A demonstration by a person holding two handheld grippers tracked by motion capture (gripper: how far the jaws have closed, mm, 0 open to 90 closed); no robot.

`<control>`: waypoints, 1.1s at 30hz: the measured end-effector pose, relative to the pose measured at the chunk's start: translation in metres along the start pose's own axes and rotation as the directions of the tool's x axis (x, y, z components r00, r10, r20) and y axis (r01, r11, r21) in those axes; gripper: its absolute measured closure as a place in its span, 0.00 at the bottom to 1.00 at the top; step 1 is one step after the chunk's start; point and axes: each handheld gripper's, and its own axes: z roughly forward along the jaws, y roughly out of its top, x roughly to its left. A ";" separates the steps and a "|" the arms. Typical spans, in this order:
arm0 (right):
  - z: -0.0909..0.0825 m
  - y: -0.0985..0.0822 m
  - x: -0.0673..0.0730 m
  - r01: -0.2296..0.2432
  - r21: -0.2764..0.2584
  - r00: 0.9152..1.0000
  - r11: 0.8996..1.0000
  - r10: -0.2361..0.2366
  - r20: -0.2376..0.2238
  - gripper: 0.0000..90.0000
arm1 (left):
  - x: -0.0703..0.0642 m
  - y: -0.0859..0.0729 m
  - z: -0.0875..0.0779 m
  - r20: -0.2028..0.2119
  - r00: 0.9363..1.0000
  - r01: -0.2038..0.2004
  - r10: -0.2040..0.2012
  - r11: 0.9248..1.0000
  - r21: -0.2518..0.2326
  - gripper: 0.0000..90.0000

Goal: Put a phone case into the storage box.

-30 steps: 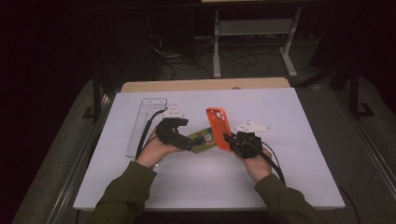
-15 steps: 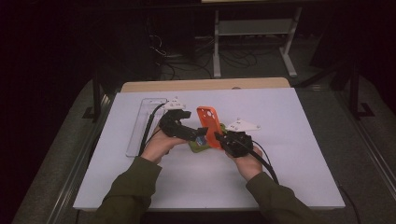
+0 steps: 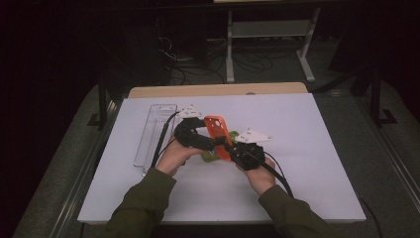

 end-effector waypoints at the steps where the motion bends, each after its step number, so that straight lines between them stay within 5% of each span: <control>1: 0.000 0.000 0.001 0.003 0.000 1.000 1.000 -0.003 0.001 0.91 | 0.000 0.000 0.000 0.001 1.000 0.000 0.000 1.000 0.000 0.00; 21: 0.005 -0.005 0.017 0.066 0.008 0.998 0.998 -0.066 0.012 0.90 | 0.001 -0.002 0.004 0.030 0.996 0.084 -0.083 0.996 -0.037 0.00; 33: 0.007 -0.008 0.020 0.077 0.018 0.997 0.997 -0.077 0.017 0.90 | 0.003 -0.002 -0.002 0.038 0.993 0.110 -0.108 0.992 -0.064 0.15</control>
